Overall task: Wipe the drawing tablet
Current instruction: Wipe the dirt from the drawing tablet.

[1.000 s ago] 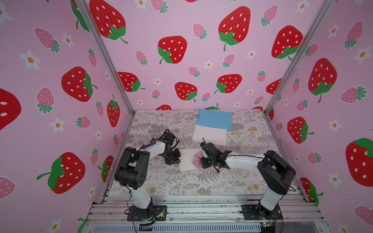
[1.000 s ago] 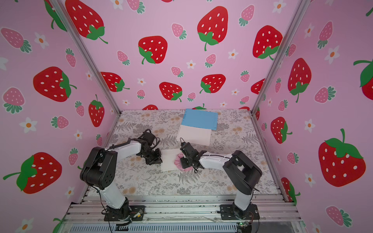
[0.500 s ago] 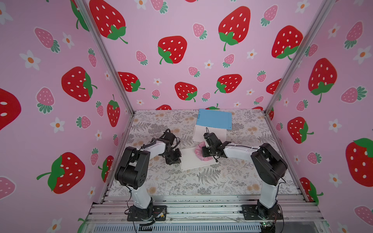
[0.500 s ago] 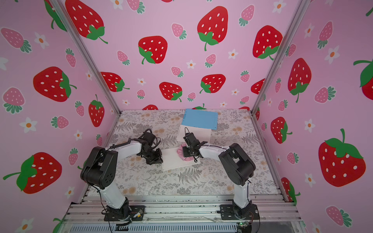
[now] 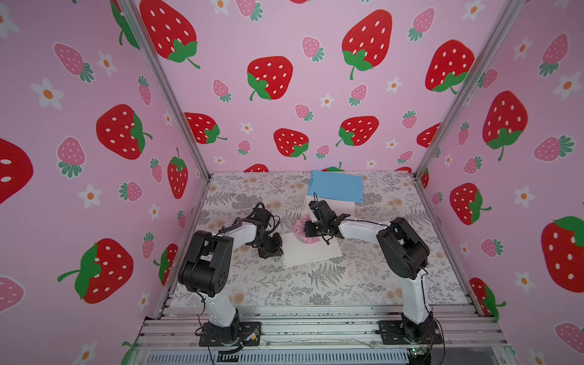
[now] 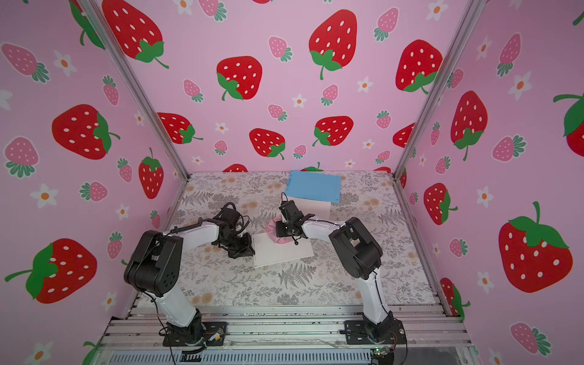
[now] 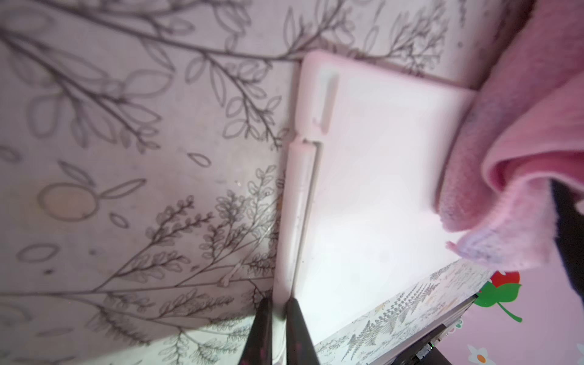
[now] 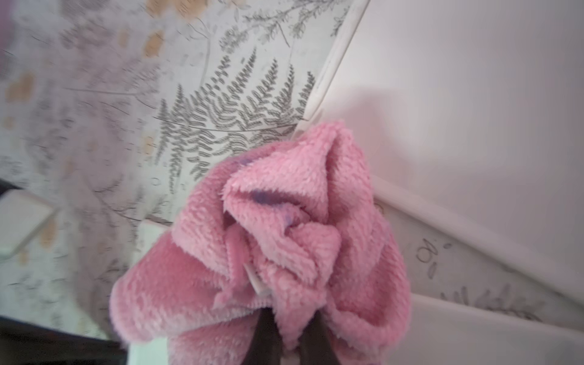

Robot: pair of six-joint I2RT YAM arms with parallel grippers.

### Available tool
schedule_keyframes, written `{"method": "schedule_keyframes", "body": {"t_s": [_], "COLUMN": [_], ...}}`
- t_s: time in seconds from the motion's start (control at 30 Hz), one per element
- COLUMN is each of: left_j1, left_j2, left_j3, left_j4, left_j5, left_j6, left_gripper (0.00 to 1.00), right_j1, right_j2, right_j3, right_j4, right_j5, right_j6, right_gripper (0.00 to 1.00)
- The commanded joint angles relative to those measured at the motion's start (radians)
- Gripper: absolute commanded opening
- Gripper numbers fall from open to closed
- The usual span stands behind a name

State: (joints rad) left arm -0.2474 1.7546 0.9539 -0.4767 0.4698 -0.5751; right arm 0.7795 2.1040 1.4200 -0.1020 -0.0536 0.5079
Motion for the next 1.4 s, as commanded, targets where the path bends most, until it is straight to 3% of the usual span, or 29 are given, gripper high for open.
{"method": "schedule_keyframes", "body": {"t_s": [0.0,0.2,0.3,0.47,0.57,0.83,0.93,1.13,1.37], "left_j1": [0.005,0.019,0.024,0.033,0.035,0.034,0.034,0.031,0.03], "left_j2": [0.097,0.094,0.088,0.088,0.085,0.089,0.086,0.08,0.082], "left_j3": [-0.069,-0.09,-0.105,-0.114,-0.105,-0.092,-0.085,-0.079,-0.078], "left_j4": [-0.007,-0.002,0.006,0.009,-0.001,-0.018,-0.029,-0.041,-0.044], "left_j5": [-0.124,-0.128,-0.129,-0.125,-0.131,-0.145,-0.15,-0.154,-0.158], "left_j6": [0.025,0.034,0.029,0.02,0.015,-0.021,-0.033,-0.048,-0.055], "left_gripper": [0.08,0.08,0.08,0.08,0.08,0.07,0.07,0.08,0.08], "right_j1": [0.114,0.016,0.017,0.118,0.122,-0.025,0.019,0.144,-0.031], "right_j2": [0.091,0.049,0.023,0.121,0.156,-0.06,-0.072,0.052,-0.102], "right_j3": [0.113,0.0,-0.037,0.135,0.188,-0.116,-0.122,0.024,-0.206], "right_j4": [-0.035,-0.002,0.047,0.01,-0.039,0.031,0.035,0.005,0.032], "right_j5": [-0.035,0.023,0.013,-0.032,-0.023,0.024,-0.016,-0.101,-0.059], "right_j6": [-0.036,0.019,0.004,-0.016,-0.006,-0.033,-0.058,-0.022,0.003], "right_gripper": [0.0,0.0,0.0,0.0,0.0,0.0,0.0,0.0,0.0]}}
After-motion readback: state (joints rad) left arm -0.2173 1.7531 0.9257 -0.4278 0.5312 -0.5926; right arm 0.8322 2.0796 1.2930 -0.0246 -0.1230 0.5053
